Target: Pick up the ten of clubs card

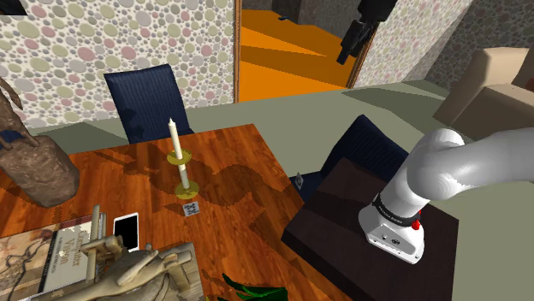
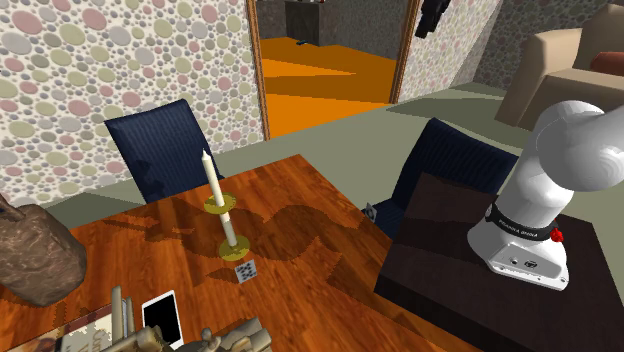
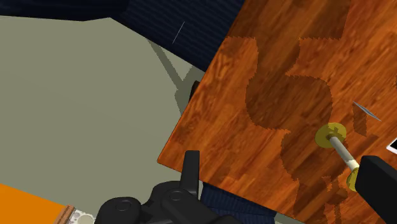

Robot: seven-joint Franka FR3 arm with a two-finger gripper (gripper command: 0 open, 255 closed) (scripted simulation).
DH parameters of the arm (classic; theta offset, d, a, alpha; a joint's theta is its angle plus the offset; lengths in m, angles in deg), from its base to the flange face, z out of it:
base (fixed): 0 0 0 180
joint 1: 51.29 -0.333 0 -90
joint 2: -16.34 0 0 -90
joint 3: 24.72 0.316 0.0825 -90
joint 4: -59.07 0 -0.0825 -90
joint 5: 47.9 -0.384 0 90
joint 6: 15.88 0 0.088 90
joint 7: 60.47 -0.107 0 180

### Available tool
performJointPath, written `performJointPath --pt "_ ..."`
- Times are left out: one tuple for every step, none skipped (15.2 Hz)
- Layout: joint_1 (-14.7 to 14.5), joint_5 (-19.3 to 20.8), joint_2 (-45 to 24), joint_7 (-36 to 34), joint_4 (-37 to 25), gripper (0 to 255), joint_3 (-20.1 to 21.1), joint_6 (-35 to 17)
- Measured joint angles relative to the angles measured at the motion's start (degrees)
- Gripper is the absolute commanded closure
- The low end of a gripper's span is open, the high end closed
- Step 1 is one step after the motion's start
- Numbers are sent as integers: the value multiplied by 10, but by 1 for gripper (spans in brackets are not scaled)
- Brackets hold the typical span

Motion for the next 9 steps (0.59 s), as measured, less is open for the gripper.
performJointPath --pt "0 0 0 0 0 0 0 0" --pt "-1 -2 -6 -4 1 0 2 -3" --pt "-2 -6 -17 -11 2 0 7 -8" --pt "-3 -11 -29 -20 6 0 13 -16" --pt "-5 -17 -48 -30 0 0 19 -20" --pt "-7 -23 -61 -40 0 0 27 -25" --pt "-9 -29 -80 -51 -3 0 34 -32" --pt "-11 -35 -98 -62 -2 0 41 -42" --pt "-13 -40 -111 -71 -2 0 48 -46"
